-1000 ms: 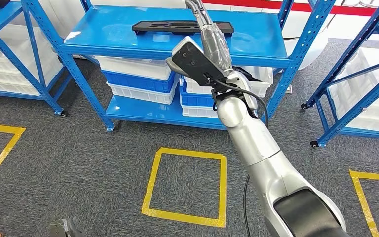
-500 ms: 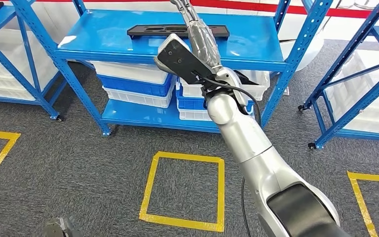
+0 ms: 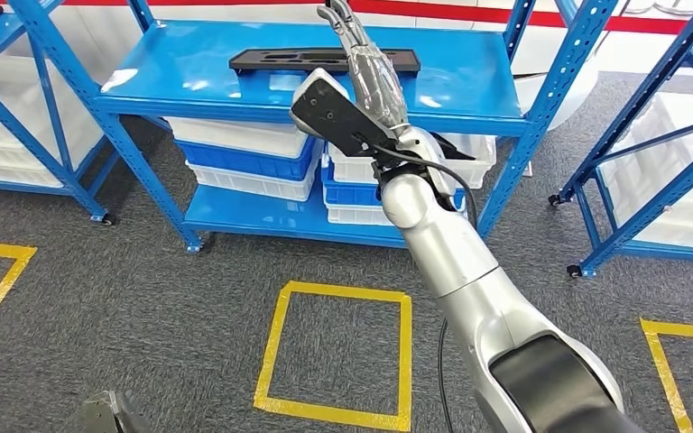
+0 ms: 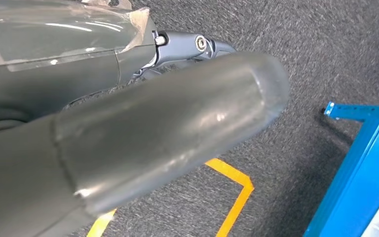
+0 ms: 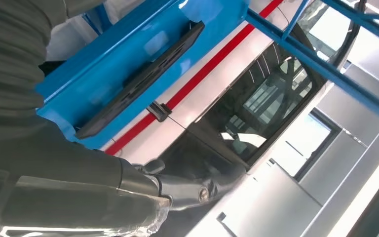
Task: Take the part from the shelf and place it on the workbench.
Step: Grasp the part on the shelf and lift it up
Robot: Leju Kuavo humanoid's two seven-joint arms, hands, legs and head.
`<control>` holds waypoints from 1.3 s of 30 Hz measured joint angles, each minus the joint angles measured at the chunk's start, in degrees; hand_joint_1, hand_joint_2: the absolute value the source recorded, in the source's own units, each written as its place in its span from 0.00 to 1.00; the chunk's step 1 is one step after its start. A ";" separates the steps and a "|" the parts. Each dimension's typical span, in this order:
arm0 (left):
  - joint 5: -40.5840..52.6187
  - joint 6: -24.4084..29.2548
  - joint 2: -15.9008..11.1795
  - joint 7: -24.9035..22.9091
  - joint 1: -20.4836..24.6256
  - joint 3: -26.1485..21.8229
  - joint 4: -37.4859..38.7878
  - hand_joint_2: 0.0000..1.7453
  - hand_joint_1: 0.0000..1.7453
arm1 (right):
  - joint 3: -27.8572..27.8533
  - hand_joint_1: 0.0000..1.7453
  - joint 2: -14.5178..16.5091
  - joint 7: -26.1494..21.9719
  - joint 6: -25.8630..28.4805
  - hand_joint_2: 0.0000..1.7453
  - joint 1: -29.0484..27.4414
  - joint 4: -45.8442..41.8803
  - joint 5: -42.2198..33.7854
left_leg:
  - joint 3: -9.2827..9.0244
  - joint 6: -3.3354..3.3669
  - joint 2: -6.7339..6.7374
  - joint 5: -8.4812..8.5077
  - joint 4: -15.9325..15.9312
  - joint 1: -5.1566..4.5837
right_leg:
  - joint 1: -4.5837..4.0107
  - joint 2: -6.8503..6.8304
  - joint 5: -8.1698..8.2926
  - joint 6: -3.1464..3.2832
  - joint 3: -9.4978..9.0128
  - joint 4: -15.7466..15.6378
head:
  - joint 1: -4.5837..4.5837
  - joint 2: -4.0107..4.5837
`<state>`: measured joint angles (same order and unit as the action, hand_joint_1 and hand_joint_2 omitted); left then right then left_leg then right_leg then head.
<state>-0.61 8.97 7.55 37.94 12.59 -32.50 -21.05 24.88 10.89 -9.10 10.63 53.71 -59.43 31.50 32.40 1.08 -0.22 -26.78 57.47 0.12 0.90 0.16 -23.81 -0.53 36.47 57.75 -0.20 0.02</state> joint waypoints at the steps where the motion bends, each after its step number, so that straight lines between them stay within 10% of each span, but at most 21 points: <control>1: 0.08 0.09 -0.04 -0.02 0.09 0.16 0.02 0.00 0.00 | -0.14 0.00 -0.01 -0.03 0.02 1.00 -0.03 0.01 0.04 | 0.20 -0.24 0.04 -0.12 0.78 0.12 | 0.14 0.07 -0.05 0.55 -0.34 -0.05 | -0.07 0.00; 6: 0.23 0.39 -0.20 -0.13 0.52 0.84 0.14 0.00 0.00 | -0.28 0.00 0.24 -0.19 0.02 1.00 -0.07 0.13 0.18 | 9.53 -1.66 0.11 -3.41 14.79 0.70 | 0.11 0.32 -1.72 1.96 -2.73 -0.16 | -0.35 0.00; 8: 0.23 0.50 -0.25 -0.18 0.45 0.88 0.20 0.00 0.00 | -0.32 0.00 0.20 -0.19 0.03 1.00 -0.30 0.28 0.21 | 11.68 -1.58 0.12 -2.78 15.12 0.74 | -0.05 0.52 -2.67 1.90 -3.89 -0.16 | -0.37 0.00; 12: 0.26 0.51 -0.57 -0.20 0.58 0.99 0.23 0.00 0.00 | -0.37 0.00 0.18 -0.22 0.14 1.00 -0.25 0.37 0.20 | 7.11 0.21 0.20 5.75 1.19 0.05 | -0.27 0.65 -4.57 1.36 -6.39 -0.60 | -0.26 0.00; 16: 0.19 0.50 -0.81 -0.21 0.84 1.14 0.22 0.00 0.00 | -0.54 0.00 0.15 -0.39 0.39 1.00 -0.12 0.37 0.20 | 4.39 1.76 0.15 5.69 -2.07 -0.60 | -0.67 0.60 -4.24 -0.33 -7.37 -0.59 | -0.44 0.00; 21: 0.17 0.20 -0.90 -0.20 1.08 1.15 0.22 0.00 0.00 | -0.70 0.00 -0.17 -0.79 0.56 1.00 -0.18 0.50 0.20 | 1.14 2.86 -0.09 4.12 -3.11 -0.48 | -0.66 0.45 -7.35 -0.31 2.15 13.90 | -0.33 0.00; 23: 0.19 0.13 -0.90 -0.21 1.00 1.16 0.25 0.00 0.00 | -0.74 0.00 -0.45 -0.90 0.59 1.00 -0.69 0.68 0.16 | -0.27 2.68 -0.28 2.82 -3.07 -0.49 | -0.46 0.43 -9.20 -0.40 5.12 14.86 | -0.31 0.00; 25: 0.31 0.03 -0.89 -0.21 0.98 1.29 0.28 0.00 0.00 | -0.77 0.00 -0.65 -1.16 0.66 1.00 -0.85 0.84 0.04 | -1.99 2.29 -0.43 1.29 -2.90 -0.48 | -0.14 0.34 -6.42 -1.65 4.52 8.72 | -0.31 0.00; 27: 0.52 -0.03 -0.90 -0.21 1.02 1.61 0.31 0.00 0.00 | -0.80 0.00 -0.98 -1.43 0.78 1.00 -0.91 1.10 -0.13 | -3.39 1.78 -0.57 -0.51 -2.36 -0.67 | -0.02 -0.17 -0.32 -2.63 2.77 1.31 | -0.29 0.00; 30: 0.76 -0.13 -0.90 -0.26 1.17 2.14 0.35 0.00 0.00 | -0.98 0.00 -1.32 -1.70 1.02 1.00 -0.94 1.29 -0.26 | -4.06 0.95 -0.61 -2.15 -1.16 -0.67 | -0.20 -0.34 2.70 -0.71 1.05 -1.40 | -0.58 0.00; 32: 0.83 -0.19 -0.90 -0.25 1.26 2.33 0.34 0.00 0.00 | -1.13 0.00 -1.29 -1.91 1.16 1.00 -0.81 1.26 -0.29 | -2.85 0.49 -0.40 -1.87 1.88 -0.31 | 0.01 -0.04 2.07 0.57 0.05 -1.44 | -0.59 0.00; 35: 1.05 -0.30 -0.82 -0.20 1.32 2.52 0.36 0.00 0.00 | -1.15 0.00 -1.15 -2.03 1.26 1.00 -0.82 1.26 -0.31 | 3.79 -0.57 -0.10 -3.05 11.60 0.29 | 0.15 0.14 0.52 1.58 -1.81 -1.49 | -0.68 0.00; 39: 1.09 -0.31 -0.88 -0.19 1.17 2.54 0.39 0.00 0.00 | -1.16 0.00 -1.18 -2.04 1.31 1.00 -1.23 1.33 -0.33 | 10.11 -1.57 0.12 -6.34 13.77 1.19 | 0.28 0.40 -2.28 1.20 -5.02 -1.49 | -0.68 0.00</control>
<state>0.48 8.67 6.67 37.75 13.76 -29.95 -20.66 23.71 9.71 -11.15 11.93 52.48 -58.10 31.17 42.51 -0.50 -0.10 -33.12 71.24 1.30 1.18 0.56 -26.09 0.67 31.45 56.26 -0.87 0.02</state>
